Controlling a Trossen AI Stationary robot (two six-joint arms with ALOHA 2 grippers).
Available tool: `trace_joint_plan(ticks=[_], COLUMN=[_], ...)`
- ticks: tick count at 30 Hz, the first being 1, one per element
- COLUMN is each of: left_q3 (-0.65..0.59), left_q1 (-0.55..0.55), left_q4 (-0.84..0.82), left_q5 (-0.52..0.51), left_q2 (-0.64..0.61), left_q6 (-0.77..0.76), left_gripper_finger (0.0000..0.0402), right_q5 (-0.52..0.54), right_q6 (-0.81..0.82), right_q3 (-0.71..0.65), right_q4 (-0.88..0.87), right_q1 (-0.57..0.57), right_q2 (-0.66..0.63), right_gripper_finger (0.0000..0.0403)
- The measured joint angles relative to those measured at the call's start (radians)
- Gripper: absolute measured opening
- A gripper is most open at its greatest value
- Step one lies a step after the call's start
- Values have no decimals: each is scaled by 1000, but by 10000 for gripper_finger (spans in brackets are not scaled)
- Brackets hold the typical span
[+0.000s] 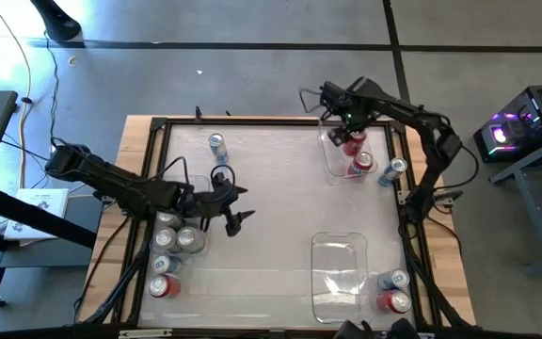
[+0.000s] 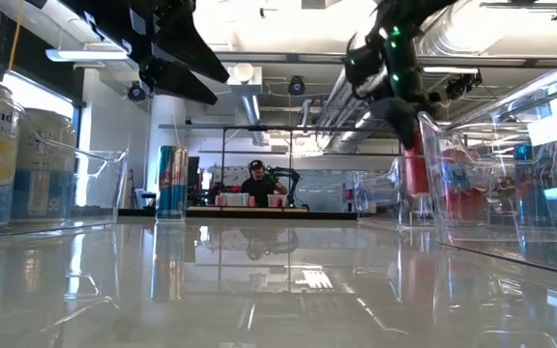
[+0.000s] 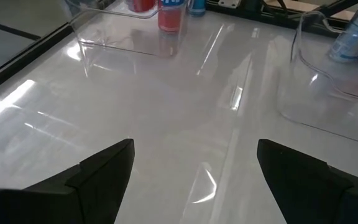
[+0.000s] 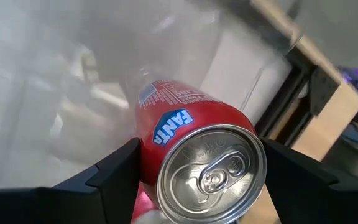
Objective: Sort soda cans
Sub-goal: Put the top right red soda can into the top right transparent bin
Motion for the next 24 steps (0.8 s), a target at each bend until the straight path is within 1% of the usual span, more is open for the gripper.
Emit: trace_joint_plan(ticks=[4, 12, 18, 21, 24], left_q3=[0, 0, 0, 0, 0], left_q1=[-11, -11, -11, -11, -11], left_q4=[0, 0, 1, 1, 1], left_q5=[-17, -35, -34, -34, -34], left_q2=[0, 0, 0, 0, 0], left_q6=[-17, -38, -45, -45, -45], left_gripper_finger=[336, 336, 336, 336, 336], right_q5=[1, -26, -47, -46, -54], right_q6=[-15, -46, -52, -71, -85], right_q3=[-97, -168, -236, -246, -223], right_q4=[62, 136, 173, 183, 162], right_q1=[-11, -33, -41, -41, -42], right_q2=[-41, -50, -57, -57, -52], right_gripper_finger=[273, 273, 297, 303, 306])
